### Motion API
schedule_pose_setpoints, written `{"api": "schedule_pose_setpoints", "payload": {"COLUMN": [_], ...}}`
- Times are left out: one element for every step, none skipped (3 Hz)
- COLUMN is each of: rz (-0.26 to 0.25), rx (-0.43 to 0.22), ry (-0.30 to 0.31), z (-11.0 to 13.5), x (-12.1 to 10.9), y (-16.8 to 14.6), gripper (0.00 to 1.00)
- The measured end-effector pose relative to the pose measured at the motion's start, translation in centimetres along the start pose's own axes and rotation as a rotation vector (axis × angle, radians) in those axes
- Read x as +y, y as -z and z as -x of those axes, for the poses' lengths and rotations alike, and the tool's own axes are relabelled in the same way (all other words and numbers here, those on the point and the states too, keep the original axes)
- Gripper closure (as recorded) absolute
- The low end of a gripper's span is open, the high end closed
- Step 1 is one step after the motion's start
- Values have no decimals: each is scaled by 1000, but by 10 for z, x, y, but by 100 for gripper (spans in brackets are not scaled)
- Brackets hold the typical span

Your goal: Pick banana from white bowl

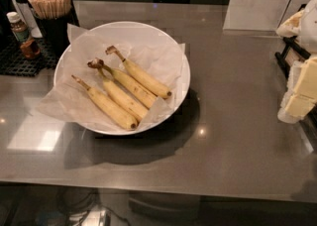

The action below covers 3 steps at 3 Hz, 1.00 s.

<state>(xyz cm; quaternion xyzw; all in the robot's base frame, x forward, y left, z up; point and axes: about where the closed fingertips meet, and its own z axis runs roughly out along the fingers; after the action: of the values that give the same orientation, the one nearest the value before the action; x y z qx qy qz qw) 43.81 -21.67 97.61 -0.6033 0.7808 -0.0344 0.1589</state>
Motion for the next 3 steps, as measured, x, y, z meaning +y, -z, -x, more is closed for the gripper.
{"api": "schedule_pose_setpoints", "payload": {"rz": [0,1,58], "rx": [0,-4,-79], "ry": [0,44,191], "z": [0,8,48], "x": [0,-1,-4], "y": [0,-1,-15], "gripper": [0,0,0]}}
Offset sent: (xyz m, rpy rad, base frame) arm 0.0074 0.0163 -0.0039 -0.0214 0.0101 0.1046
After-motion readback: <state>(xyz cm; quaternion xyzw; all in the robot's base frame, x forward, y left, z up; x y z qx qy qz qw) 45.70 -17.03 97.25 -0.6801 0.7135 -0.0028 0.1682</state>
